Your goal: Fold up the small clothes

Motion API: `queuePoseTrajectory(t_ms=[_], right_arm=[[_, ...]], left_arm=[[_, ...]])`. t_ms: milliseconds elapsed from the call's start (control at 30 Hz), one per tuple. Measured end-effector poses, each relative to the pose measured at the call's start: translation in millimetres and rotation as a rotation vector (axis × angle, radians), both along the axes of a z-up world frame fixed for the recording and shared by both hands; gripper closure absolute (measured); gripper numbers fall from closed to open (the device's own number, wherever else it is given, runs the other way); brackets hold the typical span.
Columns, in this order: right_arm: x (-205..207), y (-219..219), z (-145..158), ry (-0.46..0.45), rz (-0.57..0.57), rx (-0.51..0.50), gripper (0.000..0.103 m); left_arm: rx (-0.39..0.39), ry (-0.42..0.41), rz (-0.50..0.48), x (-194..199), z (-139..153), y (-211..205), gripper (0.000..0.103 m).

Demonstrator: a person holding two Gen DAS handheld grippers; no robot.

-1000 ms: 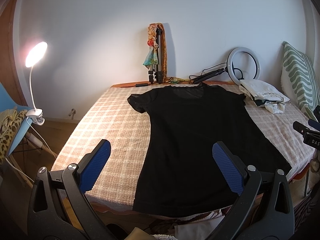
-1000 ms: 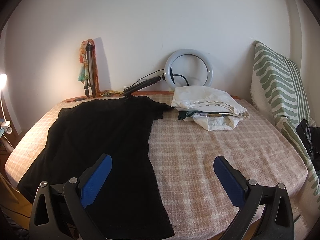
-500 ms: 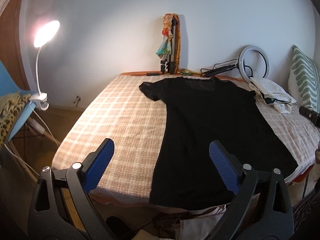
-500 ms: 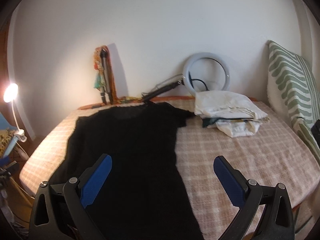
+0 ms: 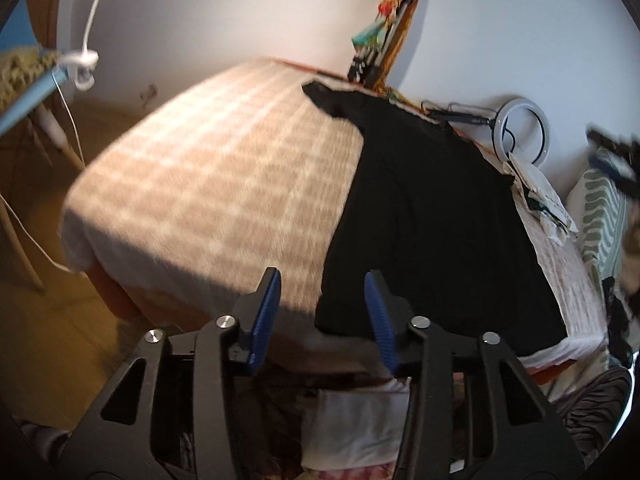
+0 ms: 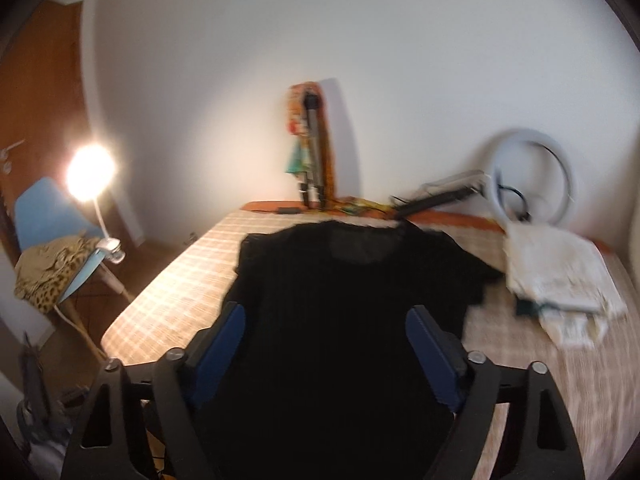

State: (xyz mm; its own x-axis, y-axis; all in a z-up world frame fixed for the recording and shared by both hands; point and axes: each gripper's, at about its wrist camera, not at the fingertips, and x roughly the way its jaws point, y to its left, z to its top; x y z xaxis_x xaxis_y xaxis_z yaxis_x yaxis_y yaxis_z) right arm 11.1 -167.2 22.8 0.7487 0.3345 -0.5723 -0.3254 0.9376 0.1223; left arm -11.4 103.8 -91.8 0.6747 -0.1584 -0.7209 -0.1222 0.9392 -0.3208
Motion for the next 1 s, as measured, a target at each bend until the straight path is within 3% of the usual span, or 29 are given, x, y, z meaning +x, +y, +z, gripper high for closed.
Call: queuePoseTrajectory(t_ms=[233, 433, 500, 667, 1000], right_arm=[[53.3, 46.1, 14.9, 0.06, 0.109, 0.052, 0.026], [104.2, 107.6, 3.4, 0.109, 0.185, 0.031, 0.026], [123.6, 129.0, -4.0, 0.127, 0.197, 0.019, 0.026], [175.5, 181.0, -34.4, 0.235, 0.224, 0.018, 0.026], [276.9, 266.4, -125.2, 0.398, 0.206, -0.111, 0.029]], left_arm=[[-0.04, 0.075, -0.01, 7.1, -23.1, -1.1, 0.059], [-0.111, 0.133, -0.022, 15.7, -40.6, -1.1, 0.06], [-0.147, 0.144, -0.029, 17.9, -44.0, 0.3, 0.076], [-0.236, 0.141, -0.043, 19.1, -44.5, 5.1, 0.096], [-0.269, 0.091, -0.048, 17.4, -32.5, 12.1, 0.101]])
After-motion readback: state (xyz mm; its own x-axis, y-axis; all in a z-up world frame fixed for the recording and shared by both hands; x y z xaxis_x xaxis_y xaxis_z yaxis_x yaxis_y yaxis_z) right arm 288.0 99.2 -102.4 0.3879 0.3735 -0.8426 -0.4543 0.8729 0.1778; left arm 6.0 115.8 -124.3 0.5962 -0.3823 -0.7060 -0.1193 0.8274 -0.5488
